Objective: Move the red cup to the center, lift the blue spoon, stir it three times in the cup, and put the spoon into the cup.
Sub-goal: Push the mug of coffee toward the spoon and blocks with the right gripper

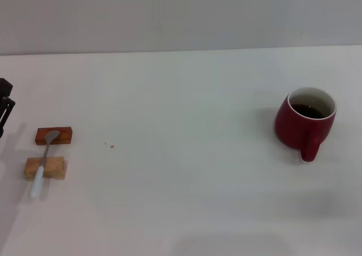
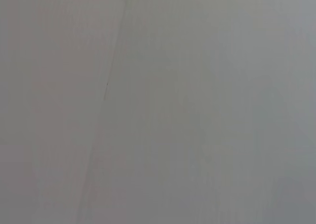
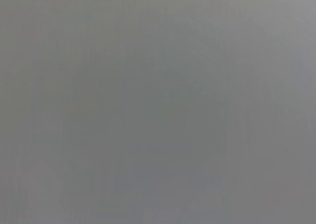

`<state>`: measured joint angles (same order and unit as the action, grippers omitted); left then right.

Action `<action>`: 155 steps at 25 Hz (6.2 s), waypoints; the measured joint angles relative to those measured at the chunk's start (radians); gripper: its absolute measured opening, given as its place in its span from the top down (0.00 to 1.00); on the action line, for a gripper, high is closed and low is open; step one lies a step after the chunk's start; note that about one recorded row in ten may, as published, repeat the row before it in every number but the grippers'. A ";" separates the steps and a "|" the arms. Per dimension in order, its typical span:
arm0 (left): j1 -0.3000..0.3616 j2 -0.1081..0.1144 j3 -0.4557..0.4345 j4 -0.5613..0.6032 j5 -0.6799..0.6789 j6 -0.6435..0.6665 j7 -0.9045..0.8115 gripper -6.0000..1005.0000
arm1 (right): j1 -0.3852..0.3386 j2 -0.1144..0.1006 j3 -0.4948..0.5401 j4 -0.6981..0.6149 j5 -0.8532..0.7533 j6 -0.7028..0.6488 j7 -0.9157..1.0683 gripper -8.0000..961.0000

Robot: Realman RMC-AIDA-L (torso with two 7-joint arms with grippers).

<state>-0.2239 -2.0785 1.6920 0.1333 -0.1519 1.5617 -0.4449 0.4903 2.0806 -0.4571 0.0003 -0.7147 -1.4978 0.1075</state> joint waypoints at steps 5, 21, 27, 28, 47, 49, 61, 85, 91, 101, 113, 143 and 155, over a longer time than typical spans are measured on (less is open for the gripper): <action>0.001 0.000 0.000 -0.001 0.000 -0.001 0.000 0.18 | 0.005 -0.002 0.000 0.000 0.000 0.006 0.000 0.60; 0.006 0.000 0.000 -0.001 0.000 -0.002 -0.001 0.18 | 0.006 -0.006 0.002 -0.036 -0.001 0.063 0.111 0.60; 0.003 0.000 0.000 -0.001 -0.004 -0.003 -0.002 0.18 | -0.021 -0.025 -0.043 -0.210 -0.079 0.275 0.436 0.61; 0.002 0.000 0.000 -0.001 -0.004 -0.003 -0.002 0.18 | -0.022 -0.034 -0.050 -0.238 -0.116 0.319 0.496 0.62; -0.013 0.000 0.000 0.002 -0.008 -0.023 -0.002 0.18 | 0.020 -0.122 -0.068 -0.343 -0.504 0.591 0.845 0.85; -0.022 0.000 0.000 0.003 -0.008 -0.031 -0.002 0.18 | 0.030 -0.127 -0.068 -0.343 -0.553 0.599 0.870 0.86; -0.041 0.000 0.000 0.003 -0.007 -0.056 -0.001 0.18 | 0.070 -0.147 -0.078 -0.347 -0.826 0.661 0.978 0.97; -0.041 0.000 0.000 0.008 -0.009 -0.046 -0.001 0.18 | 0.070 -0.131 -0.143 -0.340 -0.996 0.615 0.986 0.99; -0.041 0.000 0.000 0.008 -0.007 -0.046 -0.002 0.18 | 0.079 -0.124 -0.184 -0.341 -0.996 0.614 0.986 0.99; -0.041 0.000 0.000 0.008 -0.006 -0.049 -0.002 0.18 | 0.092 -0.121 -0.227 -0.339 -0.996 0.613 0.986 0.99; -0.041 0.000 0.000 0.004 -0.005 -0.054 -0.002 0.18 | 0.096 -0.109 -0.253 -0.337 -0.996 0.603 0.988 0.99; -0.034 0.000 0.000 0.004 0.000 -0.051 -0.005 0.18 | 0.154 -0.040 -0.415 -0.345 -0.996 0.523 0.980 0.99; -0.044 0.000 0.003 0.007 0.000 -0.054 -0.013 0.18 | 0.184 -0.016 -0.467 -0.338 -0.996 0.527 0.979 0.97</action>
<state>-0.2682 -2.0786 1.6950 0.1399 -0.1519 1.5078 -0.4582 0.6743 2.0648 -0.9237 -0.3377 -1.7103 -0.9703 1.0864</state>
